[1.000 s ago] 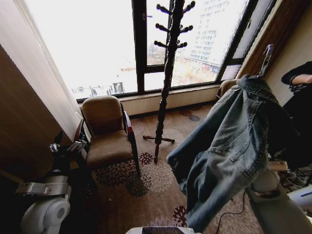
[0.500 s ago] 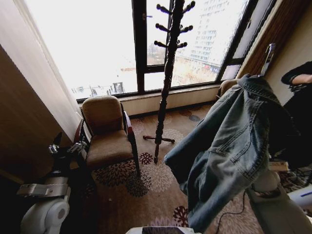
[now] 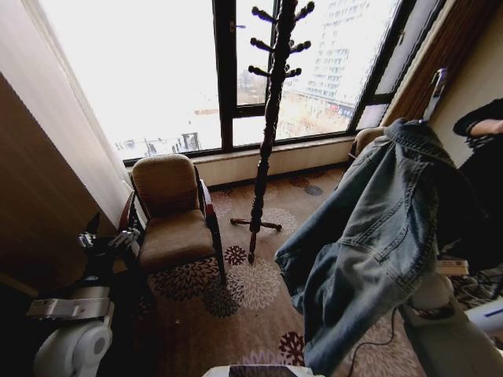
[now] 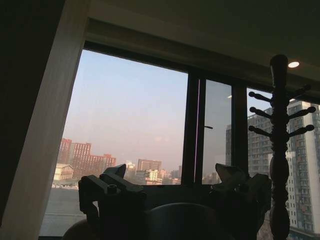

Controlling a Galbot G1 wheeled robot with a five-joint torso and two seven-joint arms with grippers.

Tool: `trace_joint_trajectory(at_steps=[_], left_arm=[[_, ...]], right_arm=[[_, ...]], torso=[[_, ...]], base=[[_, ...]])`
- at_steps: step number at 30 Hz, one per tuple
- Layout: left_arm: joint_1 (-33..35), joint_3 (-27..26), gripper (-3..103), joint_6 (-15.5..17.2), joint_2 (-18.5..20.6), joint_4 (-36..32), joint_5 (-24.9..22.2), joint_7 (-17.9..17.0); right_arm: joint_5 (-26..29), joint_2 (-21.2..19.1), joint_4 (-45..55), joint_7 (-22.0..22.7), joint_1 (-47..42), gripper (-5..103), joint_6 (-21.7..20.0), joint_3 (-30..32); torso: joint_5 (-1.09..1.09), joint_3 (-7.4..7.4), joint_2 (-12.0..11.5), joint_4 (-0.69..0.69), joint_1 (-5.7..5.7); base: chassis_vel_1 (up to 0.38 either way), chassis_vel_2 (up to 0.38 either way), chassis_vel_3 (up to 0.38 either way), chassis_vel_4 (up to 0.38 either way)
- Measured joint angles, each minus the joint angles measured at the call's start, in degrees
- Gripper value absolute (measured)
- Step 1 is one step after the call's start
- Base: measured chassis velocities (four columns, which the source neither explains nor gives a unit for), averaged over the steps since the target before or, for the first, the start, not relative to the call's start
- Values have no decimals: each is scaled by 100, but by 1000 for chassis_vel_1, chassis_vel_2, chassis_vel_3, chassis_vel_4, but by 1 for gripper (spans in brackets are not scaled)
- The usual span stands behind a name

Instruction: Pick up the clothes from the bed and hang them on the clothes hanger.

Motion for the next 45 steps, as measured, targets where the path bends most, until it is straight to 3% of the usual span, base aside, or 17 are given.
trace_joint_trajectory(at_steps=[31,37,45], left_arm=[[-33,-35,100,-116,78,74,-118,131],[-32,-39,100,-129,104,77,-140,152],[6,-158,100,-151,190,69,-234,175]], right_arm=[[-9,53,-198,30,44,17,-67,-69],[-23,25,-562,89,353,17,-159,-478],[-129,-216,-1506,113,1441,17,-191,-1191]], torso=[[0,0,0,0,1],[1,0,0,-1,0],[0,1,-1,1,0]], base=[[-46,40,38,-42],[-82,85,76,-69],[-72,69,82,-67]])
